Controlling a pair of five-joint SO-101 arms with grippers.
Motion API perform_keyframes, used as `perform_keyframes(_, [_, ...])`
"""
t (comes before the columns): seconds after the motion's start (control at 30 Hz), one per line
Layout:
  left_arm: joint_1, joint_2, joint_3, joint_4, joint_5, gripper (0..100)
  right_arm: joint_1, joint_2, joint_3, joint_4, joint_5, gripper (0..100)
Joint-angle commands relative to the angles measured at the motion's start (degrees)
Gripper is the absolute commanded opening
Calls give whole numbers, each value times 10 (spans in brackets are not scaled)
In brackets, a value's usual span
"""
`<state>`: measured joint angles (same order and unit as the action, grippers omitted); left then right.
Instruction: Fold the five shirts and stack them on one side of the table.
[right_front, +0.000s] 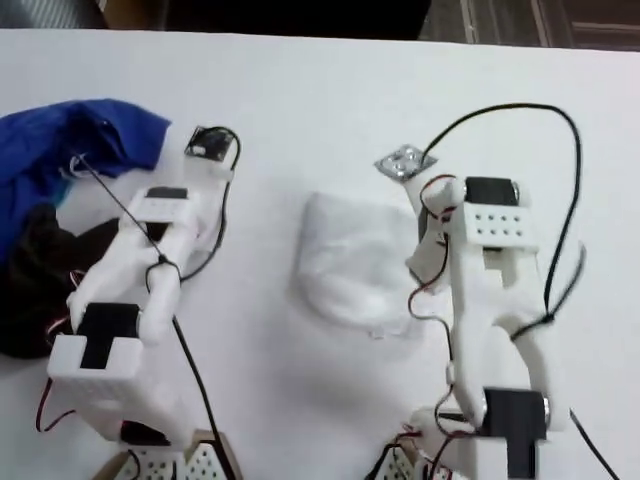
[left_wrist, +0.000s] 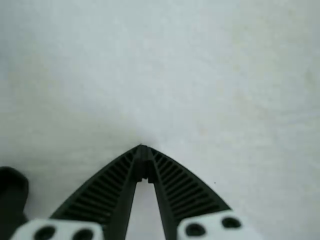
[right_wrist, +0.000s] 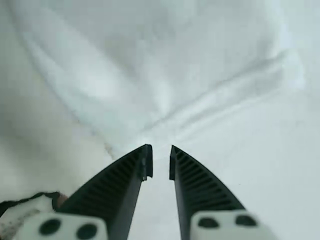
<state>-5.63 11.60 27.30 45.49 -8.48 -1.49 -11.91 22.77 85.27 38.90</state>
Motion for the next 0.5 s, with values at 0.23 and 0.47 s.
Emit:
perform_keyframes(0.23, [-1, -20, -4, -5, -4, 25, -44, 5, 119, -79, -13, 70])
perform_keyframes(0.47, [-1, -20, -3, -5, -4, 25, -38, 33, 144, -69, -11, 70])
